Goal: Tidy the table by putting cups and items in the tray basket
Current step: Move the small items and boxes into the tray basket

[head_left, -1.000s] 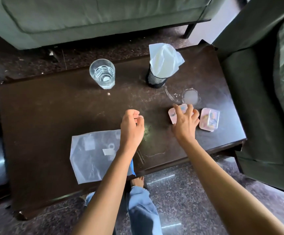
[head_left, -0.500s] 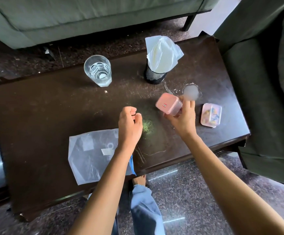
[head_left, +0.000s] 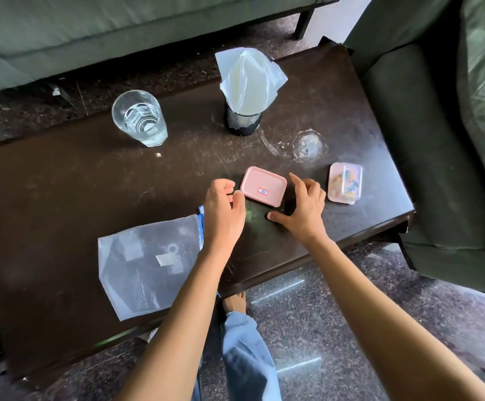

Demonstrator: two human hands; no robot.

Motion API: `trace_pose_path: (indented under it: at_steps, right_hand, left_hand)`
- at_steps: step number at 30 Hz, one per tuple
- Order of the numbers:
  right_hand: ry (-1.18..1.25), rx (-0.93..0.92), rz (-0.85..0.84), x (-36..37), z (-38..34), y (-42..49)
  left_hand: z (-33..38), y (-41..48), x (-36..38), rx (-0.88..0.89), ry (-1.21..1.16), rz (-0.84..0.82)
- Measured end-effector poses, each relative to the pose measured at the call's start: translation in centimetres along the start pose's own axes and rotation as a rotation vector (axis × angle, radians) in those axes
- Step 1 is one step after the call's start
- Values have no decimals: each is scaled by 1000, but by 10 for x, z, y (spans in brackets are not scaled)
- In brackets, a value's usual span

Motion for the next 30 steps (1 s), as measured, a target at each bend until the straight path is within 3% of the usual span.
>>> trace_pose_path:
  at_steps: [4,7,9,11,14,18,22,26,30]
  right_hand:
    - [-91,-232,307,-48,11,-17]
    - [-169,5,500,-73,42,-10]
    - [-109,287,443,-76,64,1]
    - [-18,420,341,-74,74,10]
    - [92,324,334,-75,72,14]
    - [569,254,242,-70,75,15]
    - [977,325,40,-53,68,15]
    - [1013,525,-7,-45,66,13]
    - [847,657,41,-54,69,15]
  left_hand:
    - [9,-5,14,17,9,-9]
    - [13,-5,22,36,29,-28]
    - [14,-4,27,35,39,-25]
    - [15,-4,32,25,46,-23]
    - [17,-6,38,18,48,-37]
    - [14,-8,40,9,55,-45]
    - [14,-8,39,10,43,-25]
    - [14,-7,41,5,56,-32]
    - [13,-7,43,-6,65,-44]
Point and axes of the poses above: each hand's wrist, its own y-axis towards the middle knuckle, its own x-axis out of the palm, z = x × y, the point moved 5 cm from there along y, towards the middle knuckle, and after that the axes turned 9 degrees about -z, right-handed, at the moved point
